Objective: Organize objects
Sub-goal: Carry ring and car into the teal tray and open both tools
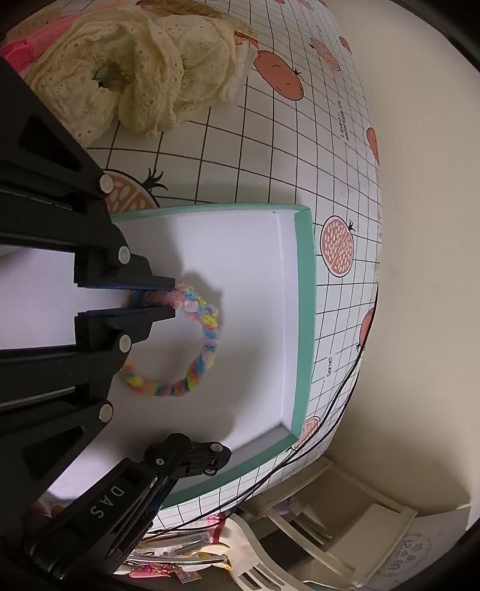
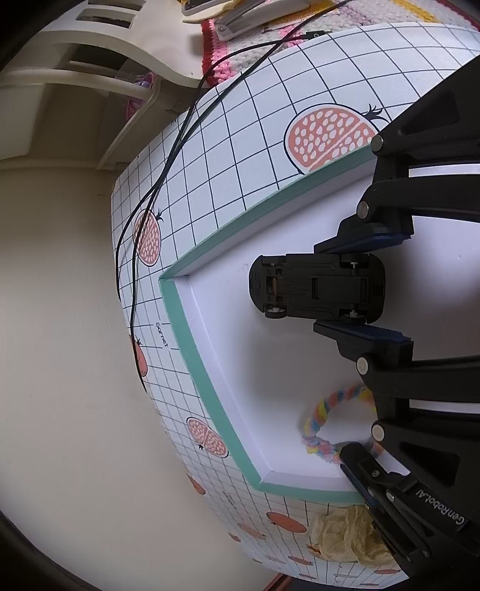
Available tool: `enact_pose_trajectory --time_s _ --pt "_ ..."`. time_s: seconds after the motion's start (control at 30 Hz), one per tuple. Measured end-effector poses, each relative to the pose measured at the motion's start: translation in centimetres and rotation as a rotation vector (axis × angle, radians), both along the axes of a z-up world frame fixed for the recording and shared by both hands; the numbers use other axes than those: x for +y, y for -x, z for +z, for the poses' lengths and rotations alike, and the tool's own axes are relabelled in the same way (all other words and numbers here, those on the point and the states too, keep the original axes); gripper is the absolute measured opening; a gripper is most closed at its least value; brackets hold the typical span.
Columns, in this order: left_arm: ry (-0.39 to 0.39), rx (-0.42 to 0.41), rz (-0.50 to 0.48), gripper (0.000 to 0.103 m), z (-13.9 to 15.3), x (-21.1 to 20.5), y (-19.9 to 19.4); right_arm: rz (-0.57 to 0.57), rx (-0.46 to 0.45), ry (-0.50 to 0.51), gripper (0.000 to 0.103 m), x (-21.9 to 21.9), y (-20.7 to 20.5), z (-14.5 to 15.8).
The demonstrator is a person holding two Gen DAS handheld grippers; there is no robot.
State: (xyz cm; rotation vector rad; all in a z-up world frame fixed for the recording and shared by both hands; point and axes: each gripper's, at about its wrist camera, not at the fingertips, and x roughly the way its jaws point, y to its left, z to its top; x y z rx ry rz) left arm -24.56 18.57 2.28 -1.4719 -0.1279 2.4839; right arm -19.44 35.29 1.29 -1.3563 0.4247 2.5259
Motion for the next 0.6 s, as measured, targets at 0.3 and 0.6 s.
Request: enact_pose_trajectory --time_s 0.3,0.6 --pt "0.004 -0.007 -0.005 0.010 0.5 0.0 0.1 0.021 -0.009 -0.010 0.046 -0.4 0.1 0.1" --pt "0.005 0.004 -0.017 0.025 1.6 -0.1 -0.1 0.027 -0.016 -0.019 0.056 -0.5 0.0 0.7"
